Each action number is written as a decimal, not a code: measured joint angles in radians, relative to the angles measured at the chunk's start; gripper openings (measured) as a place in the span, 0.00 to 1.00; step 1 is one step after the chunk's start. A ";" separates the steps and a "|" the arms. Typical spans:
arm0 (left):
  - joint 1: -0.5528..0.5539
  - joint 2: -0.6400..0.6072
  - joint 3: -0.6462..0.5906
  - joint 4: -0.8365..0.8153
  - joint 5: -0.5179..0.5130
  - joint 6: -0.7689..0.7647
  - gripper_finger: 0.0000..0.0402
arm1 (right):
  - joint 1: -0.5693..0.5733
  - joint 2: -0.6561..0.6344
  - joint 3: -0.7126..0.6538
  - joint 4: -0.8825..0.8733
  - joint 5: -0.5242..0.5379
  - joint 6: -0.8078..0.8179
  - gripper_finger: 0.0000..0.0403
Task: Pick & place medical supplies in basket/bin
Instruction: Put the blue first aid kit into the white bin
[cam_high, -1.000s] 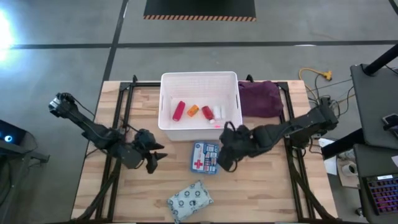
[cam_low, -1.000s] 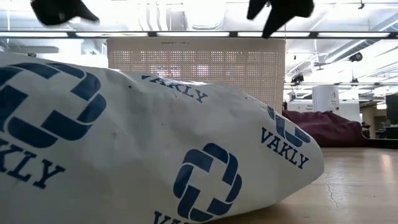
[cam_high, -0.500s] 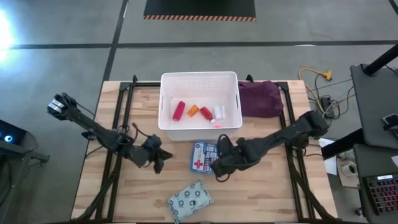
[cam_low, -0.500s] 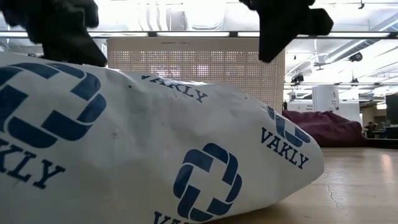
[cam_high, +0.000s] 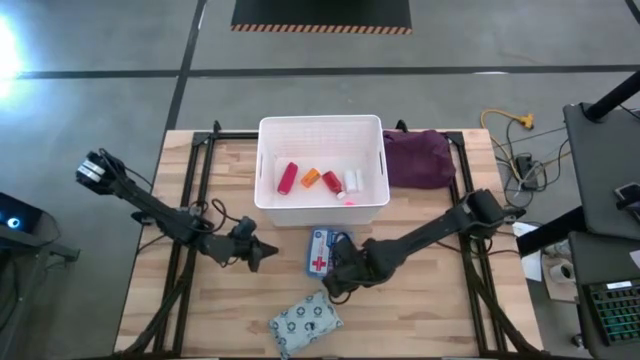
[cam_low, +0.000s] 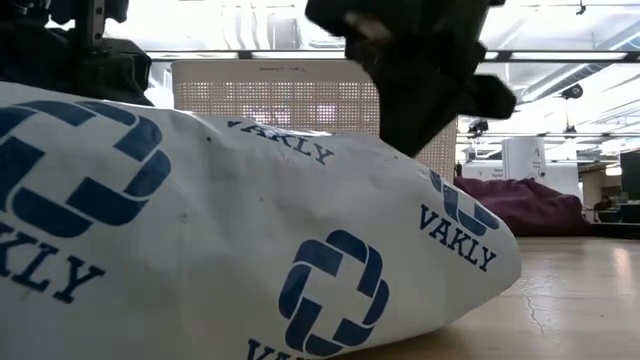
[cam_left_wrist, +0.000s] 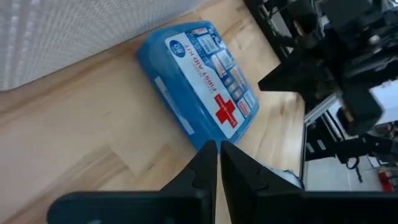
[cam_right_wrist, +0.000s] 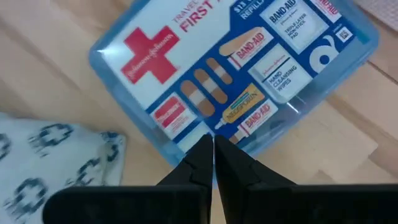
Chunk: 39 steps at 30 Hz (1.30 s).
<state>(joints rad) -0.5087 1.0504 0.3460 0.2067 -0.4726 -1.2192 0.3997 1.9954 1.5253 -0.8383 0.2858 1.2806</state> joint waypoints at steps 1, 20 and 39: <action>0.000 0.009 0.001 0.002 0.000 -0.008 0.01 | -0.001 0.010 0.000 0.006 0.001 0.000 0.02; 0.018 0.399 0.139 0.001 0.022 -0.101 0.01 | -0.022 0.070 0.013 0.254 -0.018 -0.108 0.02; 0.026 0.520 0.253 0.002 0.027 -0.038 0.01 | -0.020 0.036 -0.041 0.013 0.041 0.155 0.02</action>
<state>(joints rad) -0.4824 1.5700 0.5987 0.2092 -0.4458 -1.2575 0.3794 2.0312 1.4838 -0.8253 0.3272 1.4355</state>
